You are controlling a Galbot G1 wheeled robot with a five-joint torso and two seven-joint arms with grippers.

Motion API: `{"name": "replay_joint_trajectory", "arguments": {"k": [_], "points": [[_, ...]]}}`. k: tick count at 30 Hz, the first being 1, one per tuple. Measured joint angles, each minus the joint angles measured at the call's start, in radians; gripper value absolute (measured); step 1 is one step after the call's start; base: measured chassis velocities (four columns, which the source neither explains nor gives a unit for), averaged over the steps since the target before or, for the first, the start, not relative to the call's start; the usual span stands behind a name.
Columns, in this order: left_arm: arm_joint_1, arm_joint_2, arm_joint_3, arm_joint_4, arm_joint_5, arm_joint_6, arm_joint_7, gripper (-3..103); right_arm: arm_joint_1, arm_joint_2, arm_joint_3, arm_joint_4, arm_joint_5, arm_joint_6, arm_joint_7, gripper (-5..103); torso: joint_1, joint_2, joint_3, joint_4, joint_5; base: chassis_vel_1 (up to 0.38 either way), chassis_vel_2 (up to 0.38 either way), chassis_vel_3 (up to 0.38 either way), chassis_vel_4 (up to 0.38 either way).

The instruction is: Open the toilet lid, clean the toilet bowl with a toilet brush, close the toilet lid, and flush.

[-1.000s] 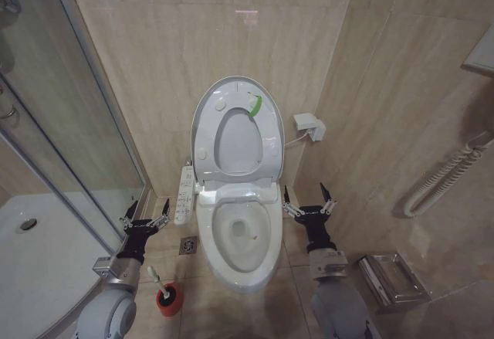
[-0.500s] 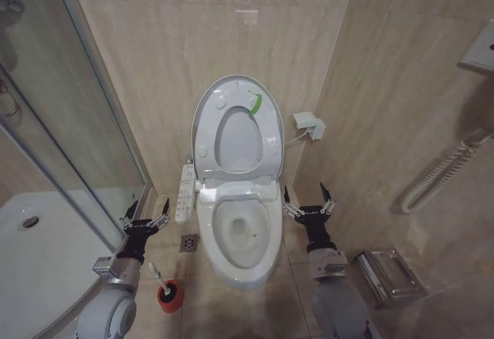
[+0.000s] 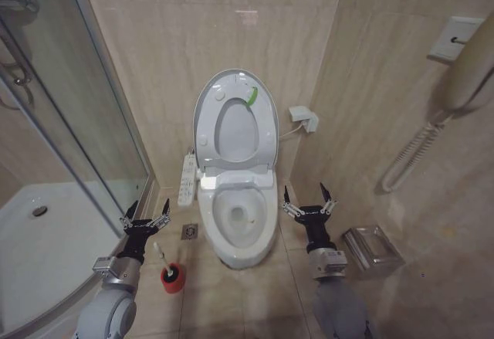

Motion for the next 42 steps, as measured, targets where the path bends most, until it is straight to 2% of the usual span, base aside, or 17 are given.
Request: {"name": "replay_joint_trajectory", "arguments": {"k": [13,42], "points": [[0.0,0.0,0.0,0.0,0.0,0.0,0.0,100,0.0,0.0,0.0,0.0,0.0,0.0,0.0,100,-0.001,0.0,0.0,0.0,0.0,0.153,-0.155,-0.159,0.155],[0.0,0.0,0.0,0.0,0.0,0.0,0.0,100,0.0,0.0,0.0,0.0,0.0,0.0,0.0,100,0.0,0.0,0.0,0.0,0.0,-0.011,0.009,0.012,-0.009]]}}
